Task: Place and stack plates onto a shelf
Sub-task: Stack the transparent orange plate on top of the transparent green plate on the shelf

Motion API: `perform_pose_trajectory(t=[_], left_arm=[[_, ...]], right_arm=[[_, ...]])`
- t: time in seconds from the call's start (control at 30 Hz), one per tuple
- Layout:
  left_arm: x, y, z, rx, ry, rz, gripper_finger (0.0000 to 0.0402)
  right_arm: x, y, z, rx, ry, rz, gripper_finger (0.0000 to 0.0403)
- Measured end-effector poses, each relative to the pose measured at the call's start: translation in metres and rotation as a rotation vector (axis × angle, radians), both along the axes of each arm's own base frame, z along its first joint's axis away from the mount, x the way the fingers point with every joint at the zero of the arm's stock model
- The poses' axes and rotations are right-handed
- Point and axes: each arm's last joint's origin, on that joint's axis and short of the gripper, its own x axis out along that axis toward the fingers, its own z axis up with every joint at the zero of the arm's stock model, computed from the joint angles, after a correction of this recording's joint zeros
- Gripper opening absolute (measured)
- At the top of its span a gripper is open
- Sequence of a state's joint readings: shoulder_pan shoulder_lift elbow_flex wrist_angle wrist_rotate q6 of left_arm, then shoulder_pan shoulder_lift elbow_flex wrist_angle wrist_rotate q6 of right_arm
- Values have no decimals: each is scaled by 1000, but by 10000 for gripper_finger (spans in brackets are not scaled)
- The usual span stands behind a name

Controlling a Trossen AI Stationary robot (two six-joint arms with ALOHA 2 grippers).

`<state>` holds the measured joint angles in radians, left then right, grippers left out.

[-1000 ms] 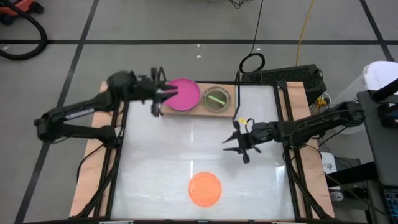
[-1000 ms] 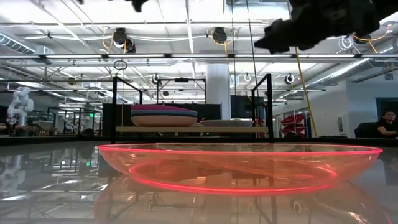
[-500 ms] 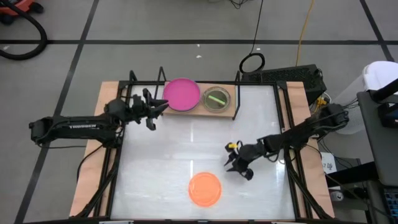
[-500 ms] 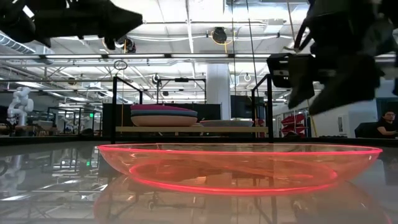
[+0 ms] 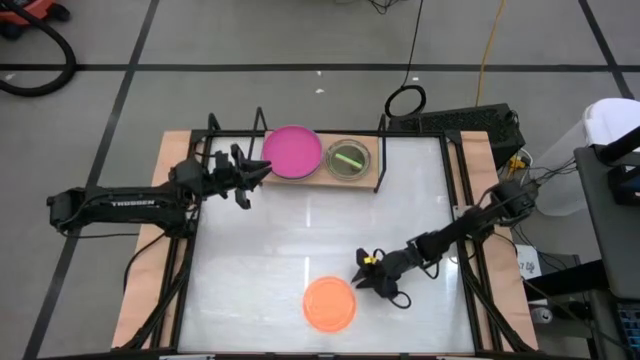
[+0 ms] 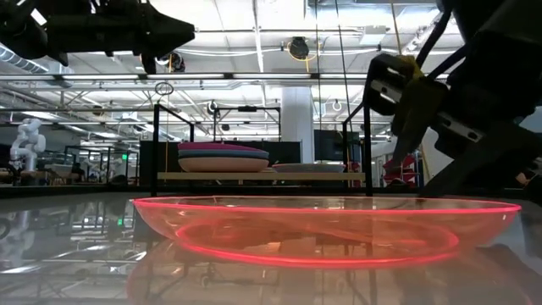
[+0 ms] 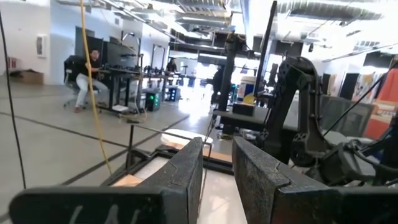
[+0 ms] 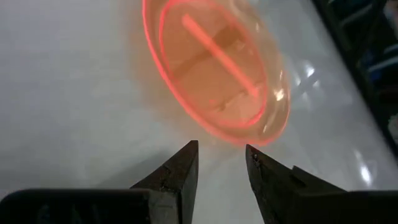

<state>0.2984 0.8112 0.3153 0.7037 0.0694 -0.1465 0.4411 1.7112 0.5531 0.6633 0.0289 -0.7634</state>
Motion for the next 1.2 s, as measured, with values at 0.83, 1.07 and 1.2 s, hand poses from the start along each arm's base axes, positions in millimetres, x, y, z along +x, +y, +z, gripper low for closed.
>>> perform_pose_trajectory(t=[0.83, 1.07, 1.2], left_arm=[[4, -15, 0, -97, -16, -84, 92], [5, -18, 0, -98, -15, -102, 92], [5, -21, 0, -98, -14, -116, 92]], right_arm=[[-12, 16, -23, -256, 92, 146, 119], [-14, 19, -13, -293, 37, 117, 119], [-16, 18, -12, -299, 59, 114, 119]])
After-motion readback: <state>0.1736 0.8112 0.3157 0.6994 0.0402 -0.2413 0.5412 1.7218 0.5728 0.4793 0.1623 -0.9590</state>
